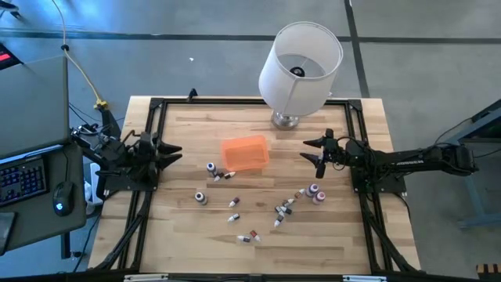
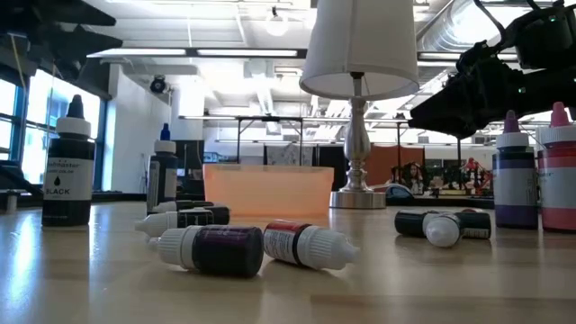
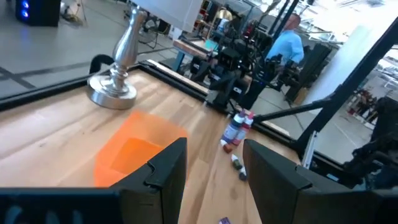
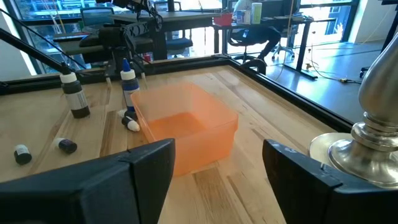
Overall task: Pick & Place food coloring
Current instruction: Put the large purple food coloring bottle into the orange bin
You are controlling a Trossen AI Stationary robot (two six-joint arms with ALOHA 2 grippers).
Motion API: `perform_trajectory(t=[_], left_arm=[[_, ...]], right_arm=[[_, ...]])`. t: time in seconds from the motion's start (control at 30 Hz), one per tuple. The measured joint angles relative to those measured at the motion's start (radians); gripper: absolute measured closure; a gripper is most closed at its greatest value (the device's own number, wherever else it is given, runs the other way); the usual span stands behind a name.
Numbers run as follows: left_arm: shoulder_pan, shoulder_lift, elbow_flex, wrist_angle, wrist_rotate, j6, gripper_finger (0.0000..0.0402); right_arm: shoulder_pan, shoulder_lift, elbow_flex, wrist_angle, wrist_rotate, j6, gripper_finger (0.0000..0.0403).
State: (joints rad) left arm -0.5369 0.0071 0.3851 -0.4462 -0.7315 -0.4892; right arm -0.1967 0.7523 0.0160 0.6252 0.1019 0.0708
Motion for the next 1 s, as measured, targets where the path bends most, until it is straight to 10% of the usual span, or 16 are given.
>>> perform_trajectory(t=[0.57,1.0], left_arm=[[0.000,0.024,-0.008,0.276,0.022,0.387,0.0245],[0.000,0.029,-0.008,0.315,0.023,0.372,0.0245]], right_arm=[[0.000,0.000,0.000,0.000,0.000,0.000,0.0166],[0.000,0.000,0.000,0.000,0.012,-0.201,0.0166]])
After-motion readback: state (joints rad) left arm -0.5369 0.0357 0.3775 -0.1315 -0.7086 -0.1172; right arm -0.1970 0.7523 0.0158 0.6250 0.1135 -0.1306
